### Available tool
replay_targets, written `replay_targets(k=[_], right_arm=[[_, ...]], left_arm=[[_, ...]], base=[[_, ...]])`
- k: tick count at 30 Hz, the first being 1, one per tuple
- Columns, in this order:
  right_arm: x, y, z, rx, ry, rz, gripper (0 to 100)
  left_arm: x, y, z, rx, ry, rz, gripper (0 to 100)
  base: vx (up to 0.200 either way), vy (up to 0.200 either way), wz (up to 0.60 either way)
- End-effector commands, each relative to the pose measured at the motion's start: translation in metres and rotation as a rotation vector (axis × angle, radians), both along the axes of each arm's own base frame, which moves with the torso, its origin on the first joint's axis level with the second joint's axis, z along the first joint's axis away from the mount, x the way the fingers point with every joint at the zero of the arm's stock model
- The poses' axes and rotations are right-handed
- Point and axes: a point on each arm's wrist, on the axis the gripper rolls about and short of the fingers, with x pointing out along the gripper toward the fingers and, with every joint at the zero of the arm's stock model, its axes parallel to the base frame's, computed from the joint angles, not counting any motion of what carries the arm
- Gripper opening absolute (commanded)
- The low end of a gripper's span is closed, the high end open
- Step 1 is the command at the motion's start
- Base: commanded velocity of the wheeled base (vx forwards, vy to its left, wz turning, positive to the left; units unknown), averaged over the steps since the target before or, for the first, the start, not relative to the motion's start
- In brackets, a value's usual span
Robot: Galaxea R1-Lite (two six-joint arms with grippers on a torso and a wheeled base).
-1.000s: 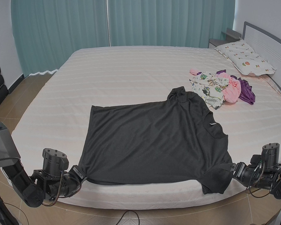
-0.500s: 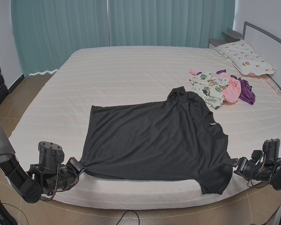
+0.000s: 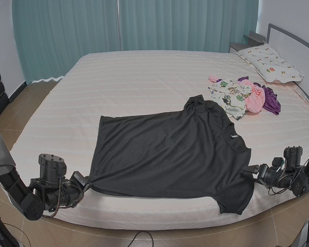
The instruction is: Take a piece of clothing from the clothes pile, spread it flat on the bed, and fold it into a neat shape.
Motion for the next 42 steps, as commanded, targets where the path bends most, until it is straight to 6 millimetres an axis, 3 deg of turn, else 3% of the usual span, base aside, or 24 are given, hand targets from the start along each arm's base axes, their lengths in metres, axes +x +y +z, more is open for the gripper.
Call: replay_targets(k=[1, 3, 4, 11, 24, 33, 34, 42], right_arm=[[0.01, 0.0, -0.009, 0.011, 0.015, 0.011, 100], [0.015, 0.001, -0.013, 0.011, 0.02, 0.013, 100], [0.019, 0.002, -0.017, 0.011, 0.028, 0.019, 0], [0.034, 0.001, -0.023, 0.007, 0.011, 0.017, 0], [0.062, -0.001, 0.003, 0.022, -0.202, 0.001, 0], [0.083, 0.008, -0.004, 0.02, -0.23, 0.023, 0], [0.085, 0.008, -0.003, 0.019, -0.238, 0.02, 100], [0.077, -0.004, 0.001, -0.01, -0.224, -0.056, 100]], left_arm=[[0.0, 0.001, -0.001, 0.001, 0.005, 0.003, 0], [0.0, 0.001, -0.001, 0.0, 0.006, 0.002, 0], [0.0, 0.001, -0.001, 0.0, 0.006, 0.002, 0], [0.0, 0.001, -0.002, 0.0, 0.007, 0.002, 0], [-0.002, 0.001, -0.003, 0.002, 0.016, 0.001, 0], [-0.002, 0.001, -0.005, 0.004, 0.025, 0.0, 0], [-0.002, 0.001, -0.005, 0.005, 0.026, 0.001, 0], [-0.002, 0.001, -0.007, 0.004, 0.033, 0.0, 0]], base=[[0.0, 0.0, 0.0], [0.0, 0.0, 0.0], [0.0, 0.0, 0.0], [0.0, 0.0, 0.0], [0.0, 0.0, 0.0], [0.0, 0.0, 0.0], [0.0, 0.0, 0.0], [0.0, 0.0, 0.0]])
